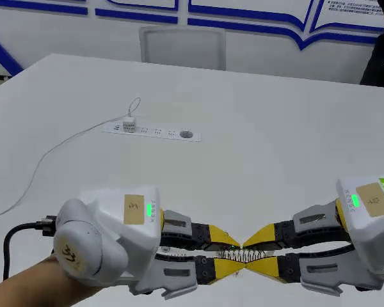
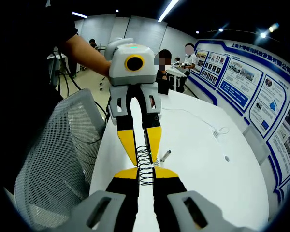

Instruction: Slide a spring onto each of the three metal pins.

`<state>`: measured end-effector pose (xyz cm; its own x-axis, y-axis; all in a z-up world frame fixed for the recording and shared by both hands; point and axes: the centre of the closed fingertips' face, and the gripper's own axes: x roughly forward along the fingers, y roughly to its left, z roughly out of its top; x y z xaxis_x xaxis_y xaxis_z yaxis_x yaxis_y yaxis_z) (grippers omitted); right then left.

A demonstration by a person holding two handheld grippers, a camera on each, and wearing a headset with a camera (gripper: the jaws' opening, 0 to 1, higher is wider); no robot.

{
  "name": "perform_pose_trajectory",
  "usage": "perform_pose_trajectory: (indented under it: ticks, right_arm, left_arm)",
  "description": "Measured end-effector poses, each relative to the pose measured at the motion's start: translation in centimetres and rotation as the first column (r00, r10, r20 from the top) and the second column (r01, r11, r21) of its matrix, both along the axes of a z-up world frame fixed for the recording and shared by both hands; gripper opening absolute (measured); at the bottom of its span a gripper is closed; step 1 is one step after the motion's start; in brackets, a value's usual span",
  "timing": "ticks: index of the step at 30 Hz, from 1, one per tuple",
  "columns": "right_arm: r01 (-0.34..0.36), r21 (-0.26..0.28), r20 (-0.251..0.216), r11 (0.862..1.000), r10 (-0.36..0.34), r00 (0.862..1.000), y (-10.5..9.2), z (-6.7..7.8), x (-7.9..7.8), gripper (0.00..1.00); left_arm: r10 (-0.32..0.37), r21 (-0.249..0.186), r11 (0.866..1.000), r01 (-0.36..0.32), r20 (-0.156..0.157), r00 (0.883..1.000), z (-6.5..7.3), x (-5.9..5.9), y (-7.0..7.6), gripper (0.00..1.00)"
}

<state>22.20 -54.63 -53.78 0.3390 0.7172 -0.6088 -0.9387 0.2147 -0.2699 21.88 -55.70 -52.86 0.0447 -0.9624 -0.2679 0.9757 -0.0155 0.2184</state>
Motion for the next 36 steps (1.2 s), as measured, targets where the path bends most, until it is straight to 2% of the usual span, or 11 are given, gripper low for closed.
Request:
perform_pose_trajectory:
  ticks: [4,8,10,11,17,29,32,36]
  right_arm:
    - [0.002,0.009,0.012,1.000,-0.002,1.000,-0.1,0.4,0.2,0.11]
    - [-0.006,0.012,0.017,1.000,0.006,1.000,-0.1,0.5,0.2,0.12]
    - [-0.008,0.007,0.043,1.000,0.008,0.999,-0.1,0.7,0.3,0.12]
    - [-0.009,0.011,0.039,1.000,0.008,0.999,-0.1,0.7,0.2,0.12]
    - [-0.001,0.028,0.025,1.000,0.001,1.000,-0.2,0.9,0.4,0.12]
    - [-0.008,0.020,-0.006,1.000,0.008,1.000,-0.1,0.3,0.2,0.14]
    - [-0.001,-0.032,-0.005,0.999,0.001,1.000,-0.7,-0.5,0.4,0.16]
    - [0.020,0.031,-0.012,0.999,-0.020,1.000,-0.6,0.0,0.4,0.15]
  left_arm:
    - [0.003,-0.019,1.000,-0.003,0.001,1.000,0.4,0.2,0.0,0.09]
    - [-0.010,-0.015,1.000,0.010,0.002,1.000,0.6,0.2,0.0,0.09]
    - [-0.007,-0.015,1.000,0.007,-0.011,1.000,0.8,0.4,0.0,0.09]
    - [-0.013,-0.018,1.000,0.013,-0.027,1.000,0.9,0.4,0.0,0.09]
    - [-0.028,-0.005,1.000,0.028,-0.013,1.000,1.1,0.3,-0.1,0.09]
    - [-0.042,0.008,0.999,0.043,-0.013,0.999,0.8,-0.1,0.0,0.09]
    - [-0.036,-0.028,0.999,0.035,-0.034,0.999,1.5,0.0,0.0,0.09]
    - [-0.045,-0.012,0.999,0.045,-0.020,0.999,1.4,-0.1,0.0,0.09]
